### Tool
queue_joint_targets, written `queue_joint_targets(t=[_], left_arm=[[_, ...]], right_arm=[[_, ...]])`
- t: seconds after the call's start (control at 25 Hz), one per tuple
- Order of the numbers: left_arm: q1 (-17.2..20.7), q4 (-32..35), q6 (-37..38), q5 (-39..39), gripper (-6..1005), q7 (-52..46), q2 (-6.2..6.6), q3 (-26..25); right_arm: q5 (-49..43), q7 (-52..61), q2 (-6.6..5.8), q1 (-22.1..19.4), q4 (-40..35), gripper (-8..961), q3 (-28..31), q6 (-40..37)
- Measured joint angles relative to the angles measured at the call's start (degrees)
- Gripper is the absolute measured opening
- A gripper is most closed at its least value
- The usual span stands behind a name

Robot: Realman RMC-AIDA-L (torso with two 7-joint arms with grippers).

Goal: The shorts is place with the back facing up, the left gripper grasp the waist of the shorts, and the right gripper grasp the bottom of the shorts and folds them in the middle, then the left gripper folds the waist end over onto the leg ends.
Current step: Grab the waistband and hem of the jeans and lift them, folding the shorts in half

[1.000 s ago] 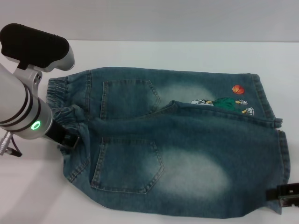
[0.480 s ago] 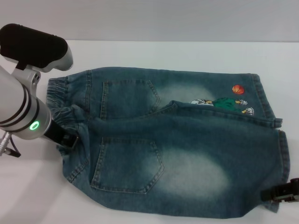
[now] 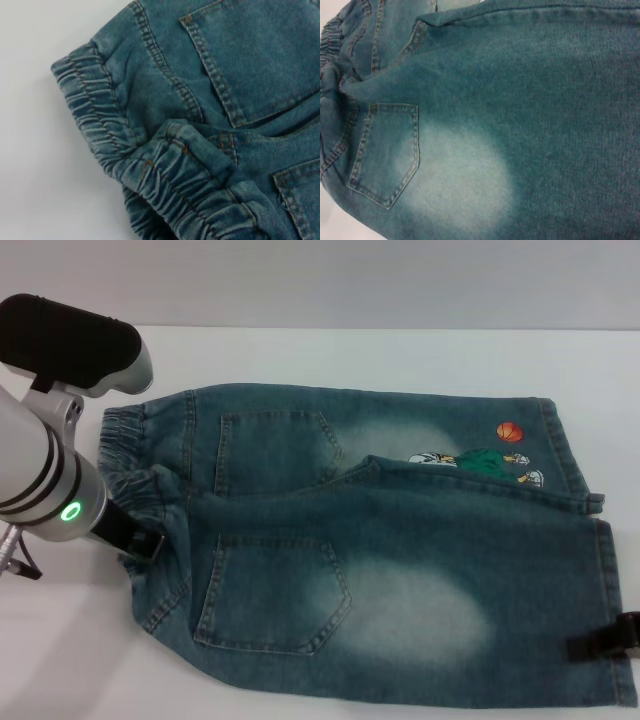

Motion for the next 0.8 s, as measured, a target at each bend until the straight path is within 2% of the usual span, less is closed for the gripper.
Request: queue_joint_targets(t=[0.32, 0.52, 0.72, 0.8], left_arm=[[-0.04, 0.39, -0.11, 0.00, 202, 0.02, 0.00, 0.03], [-0.32, 0.39, -0.21, 0.05, 202, -0.02, 0.00, -0.01], [-0.47, 0.35, -0.28, 0.10, 202, -0.23, 0.01, -0.04], [-0.50, 0.24, -0.39, 0.14, 202, -0.30, 0.05, -0.05]], right_arm=[[4.65, 0.44, -0.21, -0.27, -0.54, 1, 0.67, -1.01], [3.24, 1.50, -0.29, -1.47, -3.72, 12, 1.92, -4.30], [-1.13, 3.31, -0.12, -2.69, -7.28, 178, 3.93, -5.75], [-1.20, 3.35, -0.07, -3.04, -7.35, 280, 4.76, -6.06]])
